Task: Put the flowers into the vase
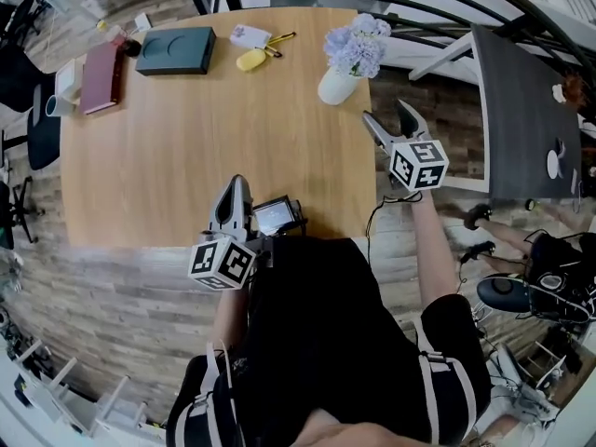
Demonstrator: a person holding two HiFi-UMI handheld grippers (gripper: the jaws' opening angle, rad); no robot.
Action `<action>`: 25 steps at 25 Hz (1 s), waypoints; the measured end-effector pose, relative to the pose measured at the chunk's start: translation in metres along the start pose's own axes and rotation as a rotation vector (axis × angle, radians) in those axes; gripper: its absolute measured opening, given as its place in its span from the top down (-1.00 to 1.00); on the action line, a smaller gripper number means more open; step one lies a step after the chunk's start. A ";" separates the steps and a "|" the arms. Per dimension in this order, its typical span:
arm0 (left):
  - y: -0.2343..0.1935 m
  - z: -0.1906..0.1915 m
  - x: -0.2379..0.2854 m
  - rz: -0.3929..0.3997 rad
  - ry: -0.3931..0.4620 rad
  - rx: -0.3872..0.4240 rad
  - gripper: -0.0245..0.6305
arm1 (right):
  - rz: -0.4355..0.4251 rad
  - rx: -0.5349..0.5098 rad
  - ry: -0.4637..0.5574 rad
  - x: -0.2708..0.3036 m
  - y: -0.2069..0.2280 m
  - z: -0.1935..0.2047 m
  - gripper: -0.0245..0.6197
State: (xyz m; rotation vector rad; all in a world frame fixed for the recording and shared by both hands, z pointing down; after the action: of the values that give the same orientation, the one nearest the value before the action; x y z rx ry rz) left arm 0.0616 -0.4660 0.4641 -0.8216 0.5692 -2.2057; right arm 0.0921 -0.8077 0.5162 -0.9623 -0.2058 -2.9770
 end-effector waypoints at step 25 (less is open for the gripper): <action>0.051 0.054 -0.008 0.214 -0.152 0.089 0.78 | -0.075 0.154 0.309 -0.138 -0.168 0.073 0.87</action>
State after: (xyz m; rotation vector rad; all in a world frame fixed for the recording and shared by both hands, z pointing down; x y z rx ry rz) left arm 0.1264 -0.5015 0.4684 -0.8333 0.4584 -1.9411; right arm 0.2389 -0.6363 0.4736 -0.4814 -0.4652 -3.0666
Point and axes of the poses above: the fingertips, and each gripper's own axes: x forward along the fingers, y to its right, z out of its underside, the point moved 2 cm from there along -x, backward along the fingers, and after that the axes turned 8 degrees about -y, right-handed, at the moved point
